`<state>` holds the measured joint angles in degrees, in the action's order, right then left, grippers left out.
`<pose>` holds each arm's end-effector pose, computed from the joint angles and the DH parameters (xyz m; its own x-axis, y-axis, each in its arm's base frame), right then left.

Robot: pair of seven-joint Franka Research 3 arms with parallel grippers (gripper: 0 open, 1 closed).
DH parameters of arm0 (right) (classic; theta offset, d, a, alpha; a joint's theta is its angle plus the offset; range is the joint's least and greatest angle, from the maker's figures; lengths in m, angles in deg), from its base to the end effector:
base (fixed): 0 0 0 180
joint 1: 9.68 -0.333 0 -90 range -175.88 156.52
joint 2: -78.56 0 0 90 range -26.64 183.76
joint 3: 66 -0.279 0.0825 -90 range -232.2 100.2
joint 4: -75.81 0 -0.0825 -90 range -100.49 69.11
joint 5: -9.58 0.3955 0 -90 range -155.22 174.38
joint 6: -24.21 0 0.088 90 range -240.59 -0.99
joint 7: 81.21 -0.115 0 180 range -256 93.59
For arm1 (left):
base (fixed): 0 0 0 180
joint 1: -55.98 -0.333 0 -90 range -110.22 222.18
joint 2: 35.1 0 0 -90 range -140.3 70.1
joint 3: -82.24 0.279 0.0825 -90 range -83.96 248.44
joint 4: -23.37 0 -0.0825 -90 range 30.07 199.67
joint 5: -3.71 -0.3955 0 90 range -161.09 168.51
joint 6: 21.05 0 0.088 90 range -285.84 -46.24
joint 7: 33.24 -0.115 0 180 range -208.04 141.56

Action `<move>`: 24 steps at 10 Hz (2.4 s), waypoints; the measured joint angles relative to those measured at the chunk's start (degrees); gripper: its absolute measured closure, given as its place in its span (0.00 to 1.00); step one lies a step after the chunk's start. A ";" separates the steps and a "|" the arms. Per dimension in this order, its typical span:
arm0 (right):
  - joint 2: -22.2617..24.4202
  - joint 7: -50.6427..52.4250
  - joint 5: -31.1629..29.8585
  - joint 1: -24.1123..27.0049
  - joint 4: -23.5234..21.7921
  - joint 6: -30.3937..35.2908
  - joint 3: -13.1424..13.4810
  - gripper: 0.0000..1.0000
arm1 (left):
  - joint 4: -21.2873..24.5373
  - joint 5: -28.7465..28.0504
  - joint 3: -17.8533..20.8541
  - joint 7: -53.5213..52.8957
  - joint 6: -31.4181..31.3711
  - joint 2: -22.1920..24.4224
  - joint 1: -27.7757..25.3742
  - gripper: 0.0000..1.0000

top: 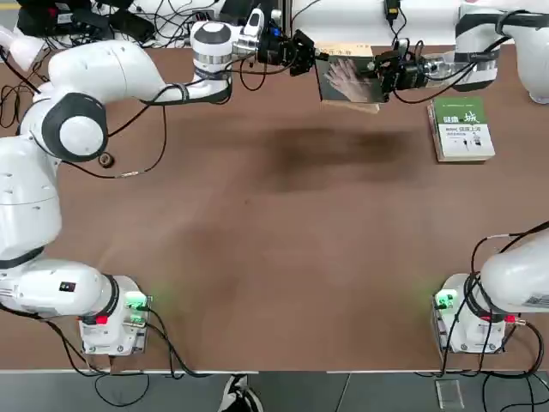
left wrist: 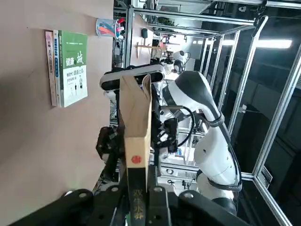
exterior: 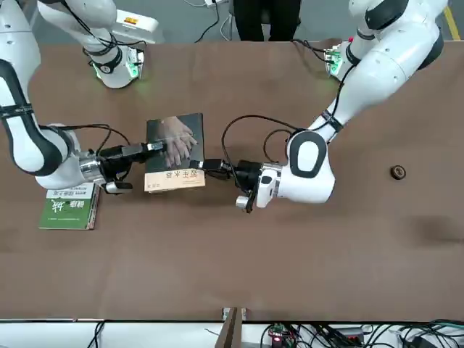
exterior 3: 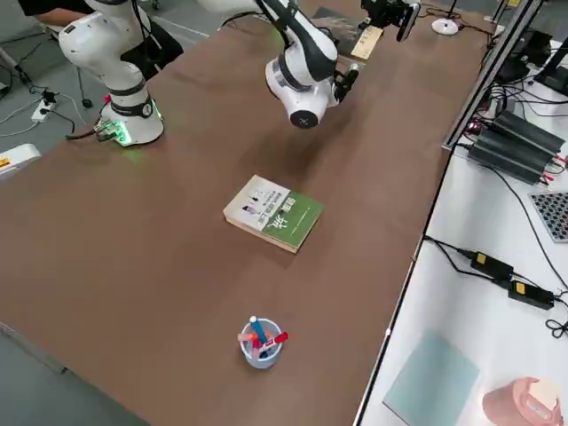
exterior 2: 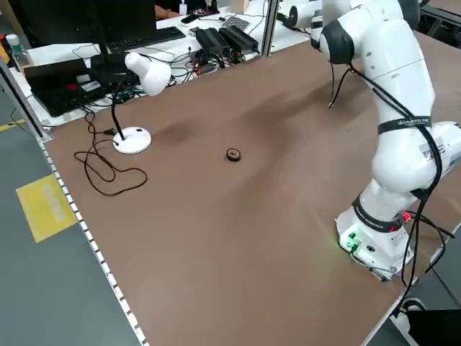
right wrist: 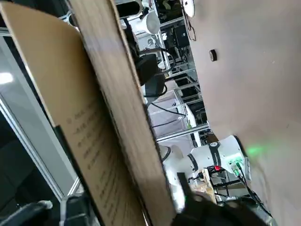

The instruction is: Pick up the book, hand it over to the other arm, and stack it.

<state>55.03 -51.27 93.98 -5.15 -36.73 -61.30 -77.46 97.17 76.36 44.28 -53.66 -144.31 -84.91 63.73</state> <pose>0.5512 0.1844 0.2773 0.9347 0.2367 -0.2651 -0.2733 0.0022 -0.9619 0.5923 -0.4736 0.3266 0.9719 -0.2076 -0.1107 0.0998 -0.0623 0.9931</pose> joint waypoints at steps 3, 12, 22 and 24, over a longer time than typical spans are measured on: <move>0.10 0.00 0.18 0.41 -0.56 0.30 0.13 0.70 | 0.00 0.00 0.01 -0.05 -0.11 -0.01 0.01 0.99; 0.44 -0.01 0.75 4.83 -1.10 5.45 1.74 0.84 | -0.56 0.35 0.01 -0.12 -0.69 -0.21 -0.04 0.40; 0.16 -2.40 -10.51 16.98 3.74 14.84 2.86 0.84 | -1.69 -21.90 1.72 5.02 -6.82 4.38 -0.31 0.18; -0.84 -2.43 -13.53 19.87 5.48 16.20 2.93 0.84 | -1.70 -30.31 1.70 8.38 -6.83 4.99 -0.24 0.18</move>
<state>54.19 -53.70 80.45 14.73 -31.25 -45.10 -74.53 95.47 46.05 45.97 -45.28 -151.14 -79.92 63.49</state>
